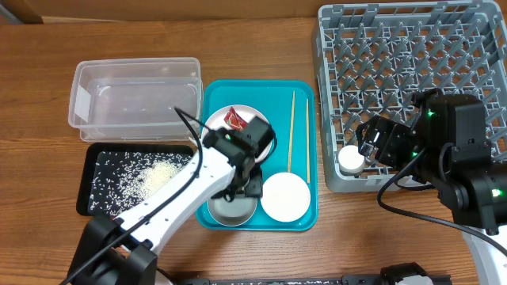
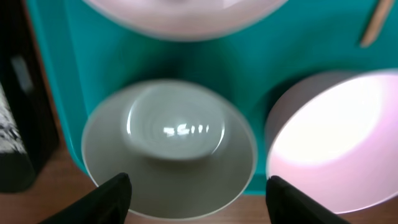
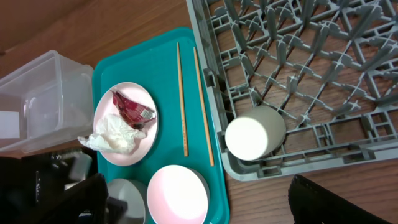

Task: Sort waste into correct bins and load items into the dishwasher
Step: 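Set the empty bowl back on the teal tray with left gripper, then grasp the white tissue from the plate with the left gripper, then drop the tissue into the clear plastic bin, then grasp the red wrapper from the plate with the left gripper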

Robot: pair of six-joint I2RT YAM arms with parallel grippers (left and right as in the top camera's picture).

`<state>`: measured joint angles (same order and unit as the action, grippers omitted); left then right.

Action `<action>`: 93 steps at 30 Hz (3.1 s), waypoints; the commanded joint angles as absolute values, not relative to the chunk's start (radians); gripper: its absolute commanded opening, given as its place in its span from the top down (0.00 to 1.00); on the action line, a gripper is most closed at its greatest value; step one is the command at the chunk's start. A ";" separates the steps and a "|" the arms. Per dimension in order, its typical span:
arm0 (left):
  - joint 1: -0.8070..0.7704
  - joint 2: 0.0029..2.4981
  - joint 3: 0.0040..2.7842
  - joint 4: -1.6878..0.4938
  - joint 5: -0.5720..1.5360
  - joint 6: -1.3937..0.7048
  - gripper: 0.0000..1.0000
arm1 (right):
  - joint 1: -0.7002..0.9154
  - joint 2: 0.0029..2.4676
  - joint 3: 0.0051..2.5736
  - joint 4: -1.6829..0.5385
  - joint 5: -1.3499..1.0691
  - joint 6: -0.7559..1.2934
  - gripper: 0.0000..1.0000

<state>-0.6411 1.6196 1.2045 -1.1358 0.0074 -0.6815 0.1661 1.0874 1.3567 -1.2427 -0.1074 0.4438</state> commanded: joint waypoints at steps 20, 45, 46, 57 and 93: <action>-0.450 1.827 1.290 -0.927 -0.198 -0.474 0.08 | 0.169 1.143 1.380 -1.264 -0.106 0.438 0.03; -0.379 1.787 1.576 -1.200 -0.197 -0.452 0.96 | 0.169 1.162 1.380 -1.277 -0.106 0.438 0.04; -0.360 1.768 1.601 -1.203 -0.210 -0.450 0.96 | 0.169 1.162 1.380 -1.277 -0.106 0.438 0.04; -0.072 1.785 1.639 -1.022 -0.190 -0.383 0.65 | 0.169 1.162 1.380 -1.281 -0.106 0.438 0.03; -0.375 1.897 1.731 -1.158 -0.143 -0.605 0.96 | 0.169 1.162 1.380 -1.301 -0.106 0.437 0.03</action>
